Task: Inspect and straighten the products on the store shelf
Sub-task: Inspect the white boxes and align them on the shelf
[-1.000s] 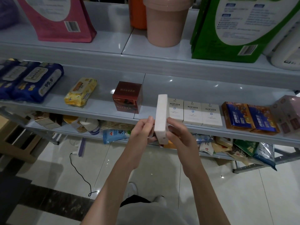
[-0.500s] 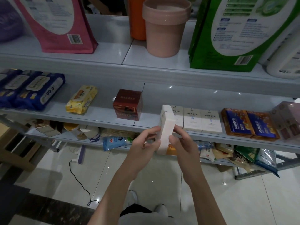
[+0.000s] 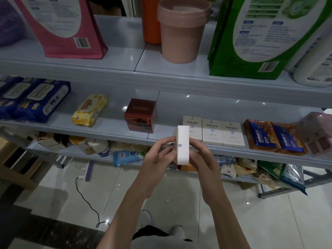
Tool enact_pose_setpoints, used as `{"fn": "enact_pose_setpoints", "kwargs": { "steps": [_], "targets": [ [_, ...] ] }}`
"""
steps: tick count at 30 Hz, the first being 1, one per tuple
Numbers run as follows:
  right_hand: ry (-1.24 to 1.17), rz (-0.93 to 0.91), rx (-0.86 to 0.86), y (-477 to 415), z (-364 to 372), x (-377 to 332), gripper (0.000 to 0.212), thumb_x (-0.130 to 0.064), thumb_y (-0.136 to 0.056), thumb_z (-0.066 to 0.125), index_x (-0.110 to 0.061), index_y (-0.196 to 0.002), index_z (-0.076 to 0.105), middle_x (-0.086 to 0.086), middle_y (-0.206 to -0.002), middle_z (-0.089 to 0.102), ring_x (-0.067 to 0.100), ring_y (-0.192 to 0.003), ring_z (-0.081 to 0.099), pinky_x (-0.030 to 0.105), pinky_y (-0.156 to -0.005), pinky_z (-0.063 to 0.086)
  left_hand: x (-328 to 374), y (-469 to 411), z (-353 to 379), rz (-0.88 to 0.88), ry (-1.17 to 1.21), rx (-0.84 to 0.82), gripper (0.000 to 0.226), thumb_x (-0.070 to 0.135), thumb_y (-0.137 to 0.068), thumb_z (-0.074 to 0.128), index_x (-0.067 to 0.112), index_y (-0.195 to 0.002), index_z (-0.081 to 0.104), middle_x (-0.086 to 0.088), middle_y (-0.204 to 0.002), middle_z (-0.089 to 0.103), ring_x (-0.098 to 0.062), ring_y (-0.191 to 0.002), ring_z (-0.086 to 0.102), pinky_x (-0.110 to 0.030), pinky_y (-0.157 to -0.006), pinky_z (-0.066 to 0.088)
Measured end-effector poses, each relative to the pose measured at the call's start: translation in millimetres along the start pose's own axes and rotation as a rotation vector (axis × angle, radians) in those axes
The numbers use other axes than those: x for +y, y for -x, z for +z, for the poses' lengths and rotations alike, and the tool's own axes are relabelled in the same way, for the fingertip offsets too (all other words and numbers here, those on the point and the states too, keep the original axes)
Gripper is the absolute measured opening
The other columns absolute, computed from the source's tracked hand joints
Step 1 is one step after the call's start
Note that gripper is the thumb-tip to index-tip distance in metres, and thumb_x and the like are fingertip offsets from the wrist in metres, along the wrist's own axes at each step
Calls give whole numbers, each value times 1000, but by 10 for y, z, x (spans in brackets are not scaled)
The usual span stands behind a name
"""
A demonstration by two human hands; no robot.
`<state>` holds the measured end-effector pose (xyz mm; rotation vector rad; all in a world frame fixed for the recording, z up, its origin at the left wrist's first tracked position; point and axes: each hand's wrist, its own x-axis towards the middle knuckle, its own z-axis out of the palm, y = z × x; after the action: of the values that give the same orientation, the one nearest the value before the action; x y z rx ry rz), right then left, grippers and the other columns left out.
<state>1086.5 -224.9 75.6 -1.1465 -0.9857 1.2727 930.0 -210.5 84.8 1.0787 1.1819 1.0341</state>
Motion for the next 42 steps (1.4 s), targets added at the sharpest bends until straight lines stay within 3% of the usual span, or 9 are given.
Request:
{"fn": "enact_pose_setpoints", "kwargs": {
  "steps": [4,17,23,26,28,31,36,39,42],
  "targets": [
    [2,-2,-1,7,-15,38,34,-2,-104,51,-13,-133,64,-7,-125,72,15,-119,67,34,-94,59,-10,10,-17,9,22,-27,42,2,-99,59,27,-133,58,6,-141,61,-6,-132,55,-26,-97,51],
    [-14,-37,-22,7,36,32,32,2,-101,55,-8,-130,64,-9,-123,73,8,-111,69,21,-83,56,11,15,-28,3,96,-6,39,-4,-97,57,20,-128,59,4,-131,66,-3,-119,64,-14,-82,53],
    [110,-124,-84,-13,15,109,38,5,-98,60,-9,-133,65,0,-145,61,14,-130,60,20,-91,55,-43,-25,-67,-25,155,54,34,21,-88,62,22,-122,63,-1,-127,69,-21,-116,67,-30,-85,55],
    [148,-162,-104,-24,34,104,39,0,-97,63,-11,-135,64,1,-147,58,10,-135,54,15,-90,54,-52,-23,-82,-28,172,79,34,22,-86,58,19,-119,63,-8,-127,69,-34,-119,63,-50,-97,51],
    [129,-159,-110,-29,42,98,40,-3,-98,63,-11,-137,62,4,-148,56,9,-134,55,16,-90,55,-45,-23,-91,-14,154,79,31,21,-90,59,17,-120,63,-8,-126,69,-33,-117,64,-56,-102,48],
    [116,-127,-98,-31,61,80,40,-7,-104,57,-22,-141,61,-1,-147,57,9,-132,57,22,-95,55,-1,-9,-89,24,87,59,26,15,-102,57,19,-127,64,1,-123,71,-18,-114,67,-44,-95,55],
    [127,-73,-59,-23,100,26,41,-16,-108,50,-43,-138,57,-13,-147,56,-3,-130,55,8,-89,48,22,5,-79,64,-39,-9,40,20,-102,57,29,-140,59,10,-130,68,-12,-122,63,-35,-99,56],
    [136,-60,-62,-30,88,41,41,-16,-108,51,-36,-142,58,-17,-143,59,-1,-129,56,10,-92,48,42,-3,-73,44,-35,-5,42,9,-104,53,30,-140,58,14,-124,70,-7,-119,65,-25,-96,55],
    [158,-36,-47,-35,63,73,40,-15,-105,55,-29,-143,59,-25,-118,69,4,-112,65,17,-89,52,21,-26,-67,6,-31,27,39,8,-102,56,29,-135,60,13,-126,71,-6,-121,63,-24,-98,53]
  ]
}}
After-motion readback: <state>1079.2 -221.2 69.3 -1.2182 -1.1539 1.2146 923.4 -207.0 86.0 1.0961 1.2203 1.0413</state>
